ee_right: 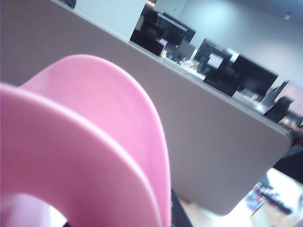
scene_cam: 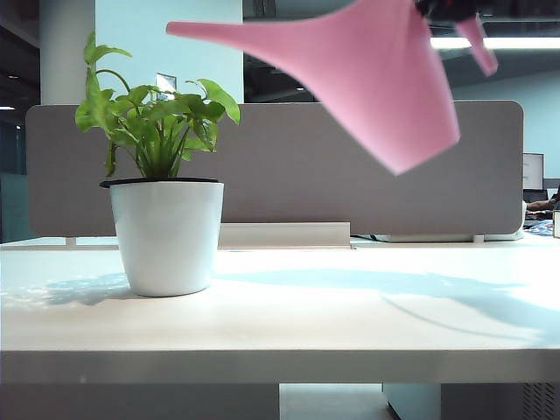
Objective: Pick up the watering can from the table, water the potted plant, and put the can back.
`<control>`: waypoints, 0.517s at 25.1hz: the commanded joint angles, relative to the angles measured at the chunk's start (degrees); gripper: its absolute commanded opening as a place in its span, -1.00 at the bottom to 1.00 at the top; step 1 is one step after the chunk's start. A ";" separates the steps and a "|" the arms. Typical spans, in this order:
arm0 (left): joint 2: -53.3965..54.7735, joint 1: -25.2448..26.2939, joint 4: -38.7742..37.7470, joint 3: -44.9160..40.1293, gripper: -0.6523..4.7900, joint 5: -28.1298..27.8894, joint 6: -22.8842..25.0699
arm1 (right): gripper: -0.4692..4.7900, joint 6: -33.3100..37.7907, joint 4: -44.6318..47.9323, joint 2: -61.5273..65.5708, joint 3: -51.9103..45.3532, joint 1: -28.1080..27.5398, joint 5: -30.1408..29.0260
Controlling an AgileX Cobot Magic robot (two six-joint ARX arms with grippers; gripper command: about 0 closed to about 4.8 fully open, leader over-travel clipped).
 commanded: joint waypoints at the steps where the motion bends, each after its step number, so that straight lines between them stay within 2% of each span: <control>1: -0.11 0.00 0.37 0.11 -0.75 0.26 -0.35 | -0.83 -4.00 -1.75 -1.42 5.44 0.04 0.07; 13: -0.11 0.00 0.35 0.11 -0.75 0.26 -0.35 | -0.83 -15.78 -8.55 -1.77 12.28 0.31 0.11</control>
